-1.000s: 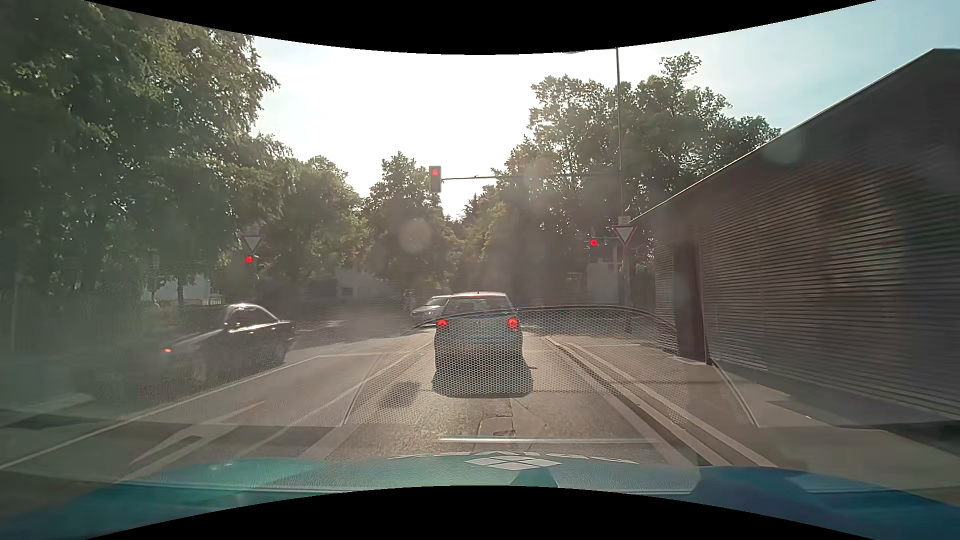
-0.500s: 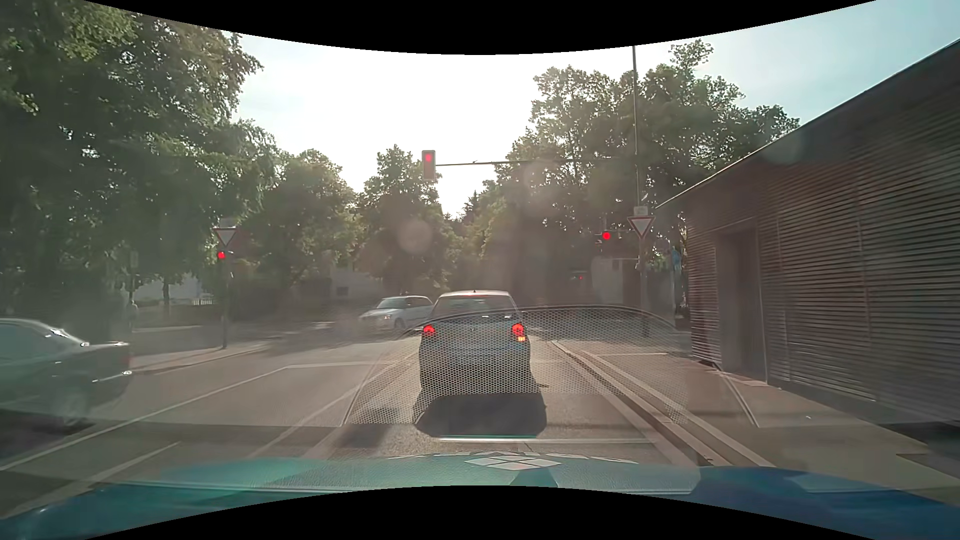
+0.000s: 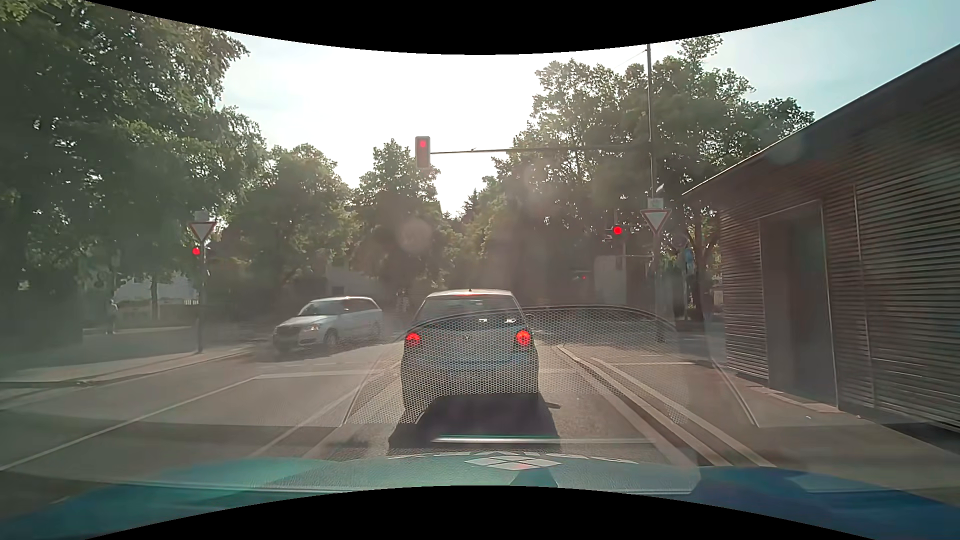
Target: Follow the waypoints while adhering to traffic rules and regulations
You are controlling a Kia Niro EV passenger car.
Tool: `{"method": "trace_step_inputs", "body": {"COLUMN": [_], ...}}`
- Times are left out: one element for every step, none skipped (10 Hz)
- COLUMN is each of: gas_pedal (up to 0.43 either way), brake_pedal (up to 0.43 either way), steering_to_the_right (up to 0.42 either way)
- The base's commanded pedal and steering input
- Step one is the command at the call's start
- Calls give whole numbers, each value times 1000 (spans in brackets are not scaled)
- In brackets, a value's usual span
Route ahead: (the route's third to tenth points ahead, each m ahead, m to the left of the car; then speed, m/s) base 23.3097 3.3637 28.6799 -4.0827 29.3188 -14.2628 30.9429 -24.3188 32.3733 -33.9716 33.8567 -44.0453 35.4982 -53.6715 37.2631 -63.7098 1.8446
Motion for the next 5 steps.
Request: {"method": "trace_step_inputs", "body": {"gas_pedal": [0,0,0,0,0], "brake_pedal": [232,232,220,189,177], "steering_to_the_right": [-1,-1,-1,-1,-1]}}
